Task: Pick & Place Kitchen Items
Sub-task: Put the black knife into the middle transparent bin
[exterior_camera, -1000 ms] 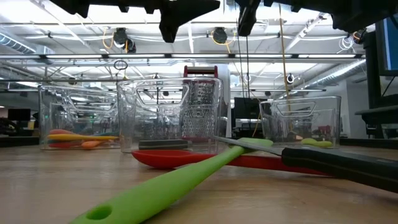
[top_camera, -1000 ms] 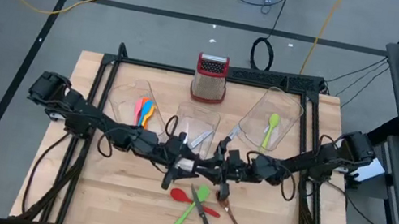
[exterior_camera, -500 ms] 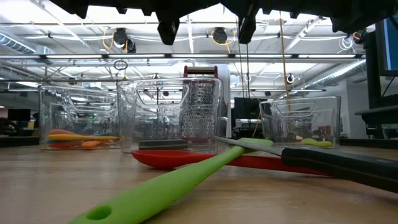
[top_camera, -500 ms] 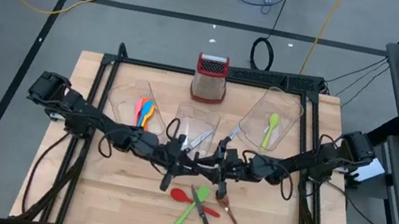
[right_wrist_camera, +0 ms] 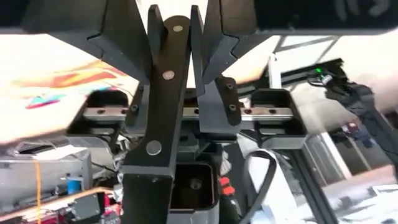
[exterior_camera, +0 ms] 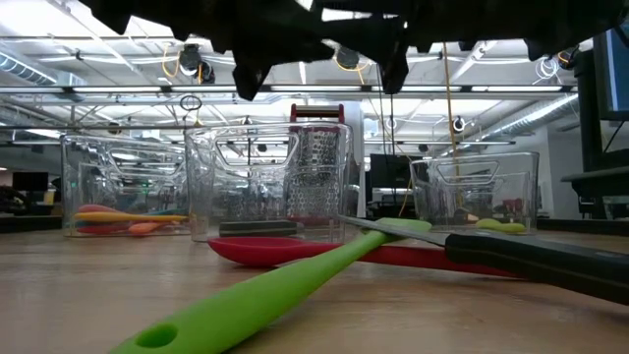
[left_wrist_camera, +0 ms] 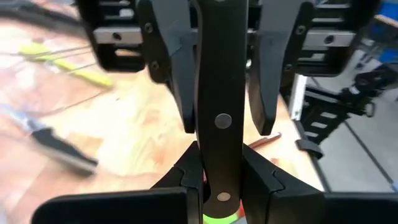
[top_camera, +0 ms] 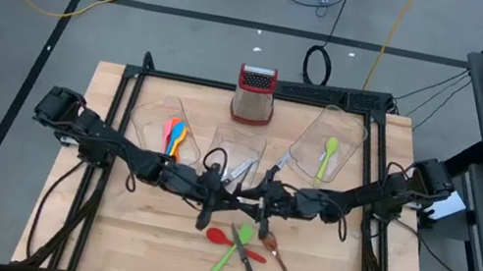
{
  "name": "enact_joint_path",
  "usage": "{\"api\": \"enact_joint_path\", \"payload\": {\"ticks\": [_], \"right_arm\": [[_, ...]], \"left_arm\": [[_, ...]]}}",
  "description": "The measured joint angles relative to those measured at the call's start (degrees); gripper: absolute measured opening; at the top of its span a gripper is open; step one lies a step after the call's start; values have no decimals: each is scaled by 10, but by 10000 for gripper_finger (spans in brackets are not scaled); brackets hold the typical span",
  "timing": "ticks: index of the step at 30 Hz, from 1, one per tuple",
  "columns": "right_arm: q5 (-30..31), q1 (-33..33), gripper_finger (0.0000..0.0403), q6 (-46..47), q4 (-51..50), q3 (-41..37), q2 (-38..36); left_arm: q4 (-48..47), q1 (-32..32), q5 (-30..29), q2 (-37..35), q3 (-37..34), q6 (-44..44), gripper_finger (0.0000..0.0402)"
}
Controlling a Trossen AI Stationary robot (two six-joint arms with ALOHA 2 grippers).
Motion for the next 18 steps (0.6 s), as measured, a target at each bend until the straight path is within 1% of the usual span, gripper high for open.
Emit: {"api": "enact_joint_path", "payload": {"ticks": [6, 9, 12, 15, 18], "right_arm": [[-1, 0, 127, 0, -25, 0, 0], [-26, 4, 127, 5, -40, 0, 0], [-19, 7, 127, 7, -45, -3, -1], [-12, 10, 127, 7, -48, -13, -2], [-16, 12, 127, 6, -46, -26, -11]], "left_arm": [[-30, 0, -24, -9, -1, -32, 53], [-69, 3, -72, -25, -1, -52, 53], [-119, 1, -105, -50, -1, -74, 53], [-166, 0, -118, -67, -1, -95, 53], [-173, -2, -123, -76, -1, -116, 53]]}}
